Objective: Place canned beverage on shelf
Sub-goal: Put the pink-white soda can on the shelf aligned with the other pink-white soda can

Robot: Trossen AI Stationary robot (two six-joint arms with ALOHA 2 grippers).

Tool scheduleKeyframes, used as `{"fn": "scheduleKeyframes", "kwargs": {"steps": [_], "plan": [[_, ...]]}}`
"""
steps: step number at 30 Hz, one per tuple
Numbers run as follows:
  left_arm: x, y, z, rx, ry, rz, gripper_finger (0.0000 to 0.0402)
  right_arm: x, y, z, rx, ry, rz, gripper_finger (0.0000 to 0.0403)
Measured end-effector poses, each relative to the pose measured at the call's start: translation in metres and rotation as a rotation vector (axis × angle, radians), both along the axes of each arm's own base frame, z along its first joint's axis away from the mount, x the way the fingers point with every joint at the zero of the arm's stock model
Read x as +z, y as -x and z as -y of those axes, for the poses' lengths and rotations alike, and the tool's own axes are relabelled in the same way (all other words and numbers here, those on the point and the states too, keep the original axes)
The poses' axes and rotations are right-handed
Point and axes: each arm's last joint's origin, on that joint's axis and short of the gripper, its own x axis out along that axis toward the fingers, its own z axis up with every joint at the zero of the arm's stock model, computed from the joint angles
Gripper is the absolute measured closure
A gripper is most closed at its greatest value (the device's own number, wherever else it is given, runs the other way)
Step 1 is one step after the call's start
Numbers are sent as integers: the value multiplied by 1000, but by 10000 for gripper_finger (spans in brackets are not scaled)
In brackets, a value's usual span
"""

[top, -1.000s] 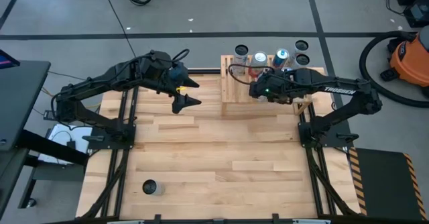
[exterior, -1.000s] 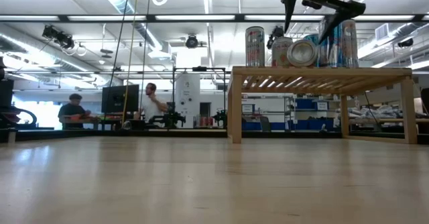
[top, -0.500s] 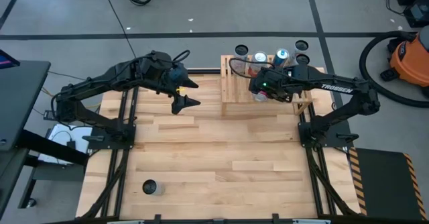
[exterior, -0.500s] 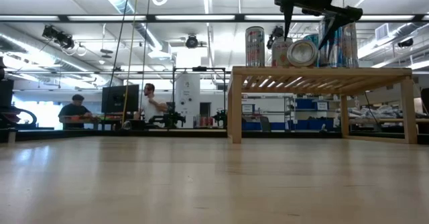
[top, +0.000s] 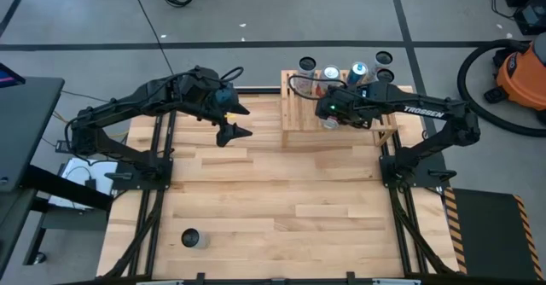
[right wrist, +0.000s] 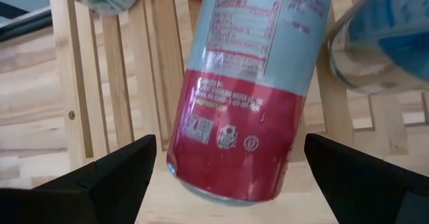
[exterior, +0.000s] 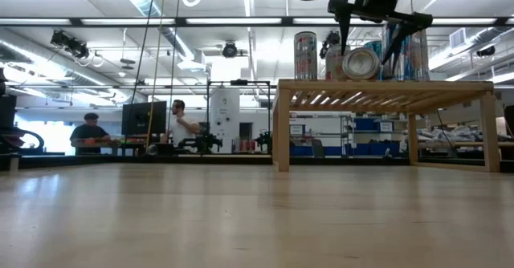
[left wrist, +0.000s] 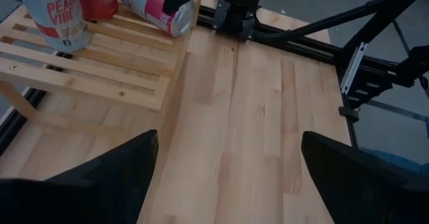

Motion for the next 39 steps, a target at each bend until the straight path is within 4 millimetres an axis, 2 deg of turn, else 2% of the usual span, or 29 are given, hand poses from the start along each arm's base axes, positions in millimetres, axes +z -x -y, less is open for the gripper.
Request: {"fn": "scheduleKeyframes", "kwargs": {"steps": [7,15,25,39], "plan": [[-1,1,0,0,5,-18,33,-5,-1,1,-13,-5,-43,23],[-1,1,0,-3,1,-19,33,-14,-15,4,19,-3,-61,37],[-2,1,0,-5,0,-26,33,-14,-15,3,33,-29,-57,39],[-2,1,0,-5,0,-26,33,-14,-16,-19,144,-76,-84,59]]}}
